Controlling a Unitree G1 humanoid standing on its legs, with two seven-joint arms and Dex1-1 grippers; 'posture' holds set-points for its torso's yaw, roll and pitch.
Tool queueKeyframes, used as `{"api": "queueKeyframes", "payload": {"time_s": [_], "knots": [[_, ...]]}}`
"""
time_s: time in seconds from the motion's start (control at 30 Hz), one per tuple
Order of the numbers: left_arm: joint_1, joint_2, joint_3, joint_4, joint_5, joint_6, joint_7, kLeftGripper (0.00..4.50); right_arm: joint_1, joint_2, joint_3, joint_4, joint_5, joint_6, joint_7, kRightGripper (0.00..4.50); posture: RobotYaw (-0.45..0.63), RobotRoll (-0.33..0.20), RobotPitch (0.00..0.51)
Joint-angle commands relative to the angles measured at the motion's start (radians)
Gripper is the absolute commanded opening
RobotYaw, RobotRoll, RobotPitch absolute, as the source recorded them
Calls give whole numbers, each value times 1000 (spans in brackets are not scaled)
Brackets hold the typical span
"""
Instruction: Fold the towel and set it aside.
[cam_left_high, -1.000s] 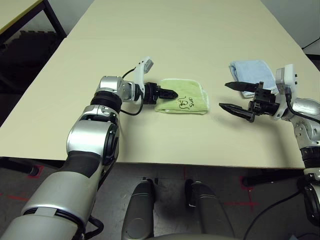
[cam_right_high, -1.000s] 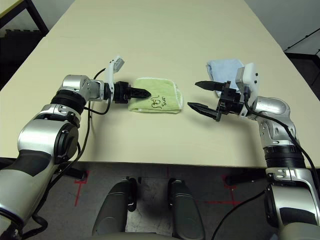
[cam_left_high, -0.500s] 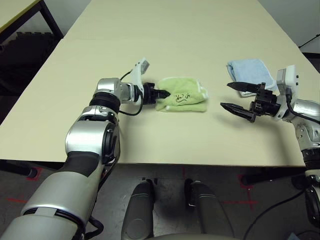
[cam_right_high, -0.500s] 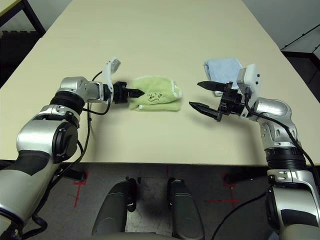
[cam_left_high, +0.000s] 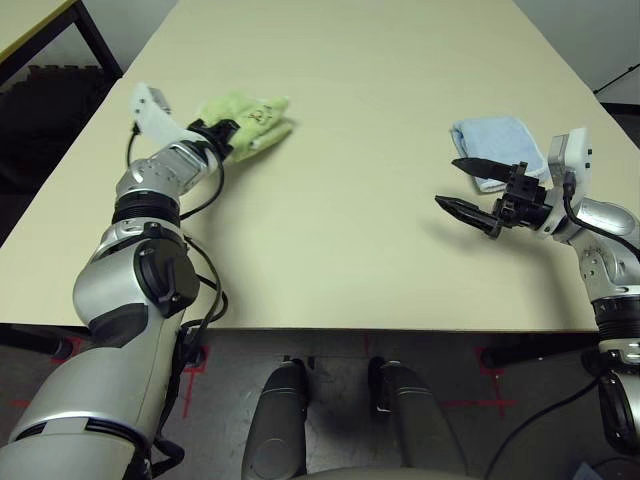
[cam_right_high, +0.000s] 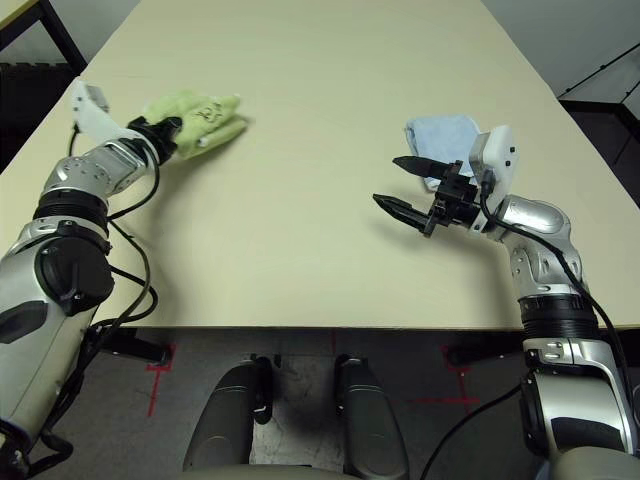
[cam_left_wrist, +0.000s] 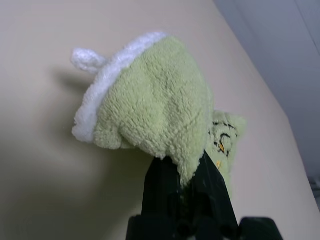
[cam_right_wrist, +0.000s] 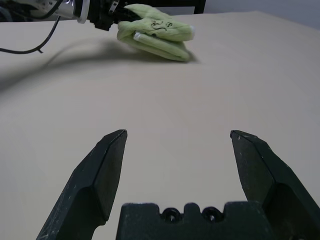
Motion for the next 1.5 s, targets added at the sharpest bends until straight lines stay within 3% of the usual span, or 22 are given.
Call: {"api": "queueKeyframes", "payload": {"time_s": [0.03,0.37,0.77,0.93,1.03,1.17,1.27,1.3,1.37,1.5], "knots": [[34,9,13,-4,-22,-19,34,14,-8,-3,-1,21,-1,-10,6,4500,72,0,155],[70,22,75,-4,-73,-136,143,14,-18,-1,5,29,-4,-14,15,4500,73,0,159],[76,34,49,-7,-62,-131,167,14,-23,1,9,27,-8,-15,18,4500,75,0,156],[87,74,-21,-43,-27,28,183,1691,-22,5,10,22,-8,-17,14,4500,74,0,155],[124,141,-140,-140,22,298,117,2879,-21,8,8,22,-9,-18,10,4500,78,0,155],[255,271,-325,-432,18,654,-84,4416,-23,6,4,26,-9,-19,11,4500,90,0,157],[356,405,-466,-675,-17,807,-279,4463,-31,1,1,42,-12,-25,15,4500,98,0,156],[398,471,-547,-769,6,763,-380,4463,-34,0,-1,48,-14,-26,10,4500,99,0,156],[404,531,-604,-883,-13,740,-512,4463,-43,5,-13,57,-9,-10,-18,4500,94,0,157],[288,411,-514,-925,-60,602,-553,4463,-91,50,-71,128,-49,32,-294,4500,100,0,153]]}}
